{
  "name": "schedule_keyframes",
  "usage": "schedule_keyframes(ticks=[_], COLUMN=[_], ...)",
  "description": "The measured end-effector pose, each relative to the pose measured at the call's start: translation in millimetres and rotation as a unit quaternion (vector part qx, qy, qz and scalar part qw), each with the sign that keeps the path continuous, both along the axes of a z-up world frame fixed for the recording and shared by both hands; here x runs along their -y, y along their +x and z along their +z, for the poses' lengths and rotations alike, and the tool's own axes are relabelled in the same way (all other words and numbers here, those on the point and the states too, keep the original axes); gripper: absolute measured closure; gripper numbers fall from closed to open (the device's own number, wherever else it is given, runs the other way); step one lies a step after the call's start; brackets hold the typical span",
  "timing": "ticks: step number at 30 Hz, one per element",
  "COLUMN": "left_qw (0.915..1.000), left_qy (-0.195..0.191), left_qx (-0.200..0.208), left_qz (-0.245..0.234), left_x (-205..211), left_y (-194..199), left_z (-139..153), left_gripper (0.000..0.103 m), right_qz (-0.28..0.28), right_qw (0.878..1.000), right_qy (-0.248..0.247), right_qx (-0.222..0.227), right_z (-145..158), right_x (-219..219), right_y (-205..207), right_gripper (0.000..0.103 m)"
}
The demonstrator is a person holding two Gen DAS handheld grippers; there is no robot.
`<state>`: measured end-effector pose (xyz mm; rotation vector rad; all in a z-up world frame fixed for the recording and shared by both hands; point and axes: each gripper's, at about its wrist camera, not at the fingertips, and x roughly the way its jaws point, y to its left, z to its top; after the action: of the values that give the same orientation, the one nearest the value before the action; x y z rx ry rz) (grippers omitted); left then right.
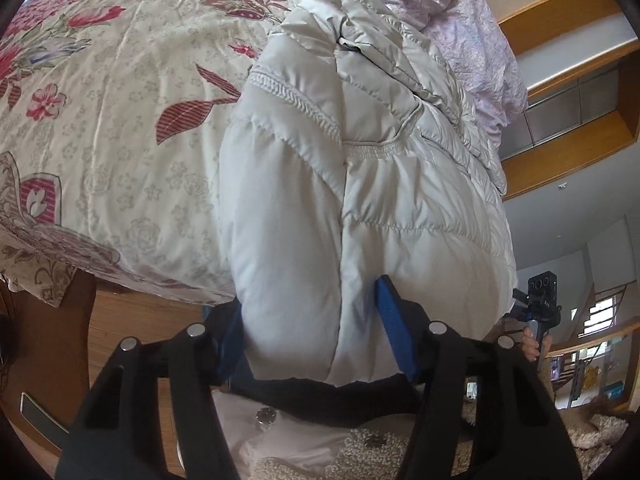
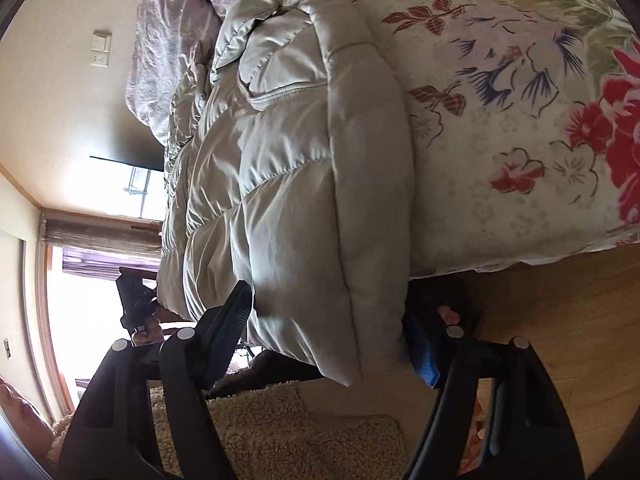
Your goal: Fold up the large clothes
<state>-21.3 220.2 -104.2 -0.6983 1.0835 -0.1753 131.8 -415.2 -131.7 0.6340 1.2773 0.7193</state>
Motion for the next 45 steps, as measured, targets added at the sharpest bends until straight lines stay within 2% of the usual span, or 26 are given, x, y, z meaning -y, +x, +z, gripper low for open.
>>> schedule_keyframes(ticks=[1,3,4,5,7,10,14,18,21,27,31,38,41,45], left_qw=[1.0,1.0,0.9998,0.9995,0.999,0.9984,0.9954,0.9909,0.9863,0.9718,0.9642,0.9539,0.9517,0.9526], left_qy=[0.002,-0.004,-0.011,-0.019,-0.025,-0.003,0.013,0.011,0.003,-0.036,-0.021,0.013,0.037,0.042], left_qx=[-0.001,0.004,0.012,0.019,0.032,0.052,0.092,0.128,0.154,0.197,0.219,0.24,0.236,0.213], left_qz=[0.001,0.004,0.009,0.014,0.022,0.022,0.023,0.039,0.06,0.124,0.147,0.18,0.192,0.213], left_x=[0,1,0,-1,-2,2,2,-2,-5,-26,-33,-40,-43,-55], left_y=[0,-3,-6,-9,-14,-14,-8,1,14,55,100,185,221,265], left_z=[0,2,4,7,15,36,67,92,105,126,143,160,154,133], left_gripper=[0.044,0.057,0.068,0.077,0.082,0.086,0.088,0.088,0.088,0.088,0.088,0.088,0.088,0.088], right_qz=[0.0,0.002,0.003,0.006,0.01,0.014,0.009,0.003,-0.016,-0.104,-0.15,-0.231,-0.256,-0.284], right_qw=[1.0,1.0,1.0,1.0,1.0,0.998,0.995,0.992,0.988,0.965,0.942,0.916,0.912,0.913], right_qy=[-0.001,0.005,0.008,0.004,-0.005,-0.022,-0.043,-0.064,-0.053,-0.006,-0.009,-0.051,-0.061,-0.073], right_qx=[0.0,0.004,0.007,0.014,0.028,0.055,0.084,0.107,0.146,0.243,0.298,0.326,0.314,0.285], right_z=[-1,0,3,8,21,45,76,103,127,167,190,206,197,180], right_x=[-1,-4,-5,-6,-9,-12,-22,-33,-41,-29,-55,-91,-106,-116], right_y=[0,-5,-9,-13,-17,-18,-14,-8,-2,31,73,157,196,237], right_gripper=[0.047,0.062,0.069,0.073,0.077,0.081,0.083,0.084,0.084,0.085,0.085,0.084,0.084,0.083])
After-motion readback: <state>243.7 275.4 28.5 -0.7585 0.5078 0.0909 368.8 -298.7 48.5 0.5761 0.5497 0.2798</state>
